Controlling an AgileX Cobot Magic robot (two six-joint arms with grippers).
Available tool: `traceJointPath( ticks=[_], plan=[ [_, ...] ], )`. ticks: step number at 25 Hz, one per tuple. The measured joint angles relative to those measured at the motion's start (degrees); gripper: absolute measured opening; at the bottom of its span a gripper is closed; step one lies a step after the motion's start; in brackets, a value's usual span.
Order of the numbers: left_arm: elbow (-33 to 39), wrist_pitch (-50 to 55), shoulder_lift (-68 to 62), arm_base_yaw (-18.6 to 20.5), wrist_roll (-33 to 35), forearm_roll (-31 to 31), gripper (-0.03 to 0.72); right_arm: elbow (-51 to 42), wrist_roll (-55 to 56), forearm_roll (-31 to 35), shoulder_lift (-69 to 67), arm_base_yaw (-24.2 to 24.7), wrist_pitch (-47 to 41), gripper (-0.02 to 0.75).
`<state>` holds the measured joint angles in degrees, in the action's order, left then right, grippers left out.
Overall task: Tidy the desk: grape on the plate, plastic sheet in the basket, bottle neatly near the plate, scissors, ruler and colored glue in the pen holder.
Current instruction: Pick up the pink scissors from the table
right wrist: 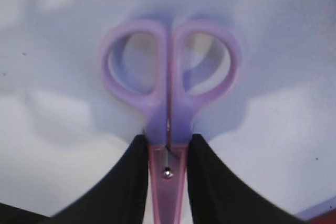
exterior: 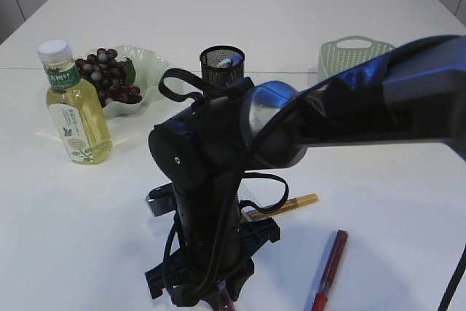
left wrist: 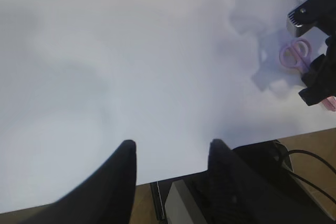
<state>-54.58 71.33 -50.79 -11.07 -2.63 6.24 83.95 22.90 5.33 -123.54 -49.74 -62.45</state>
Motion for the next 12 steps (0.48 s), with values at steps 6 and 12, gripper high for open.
traceJointPath(
  ticks=[6,12],
  plan=[
    [0.00,0.00,0.00,0.00,0.00,0.00,0.321,0.95,-1.33,-0.28,0.00,0.00,-1.79,0.208],
    [0.00,0.00,0.00,0.00,0.00,0.00,0.319,0.95,-3.92,-0.88,-0.08,0.00,-2.65,0.208]
  ],
)
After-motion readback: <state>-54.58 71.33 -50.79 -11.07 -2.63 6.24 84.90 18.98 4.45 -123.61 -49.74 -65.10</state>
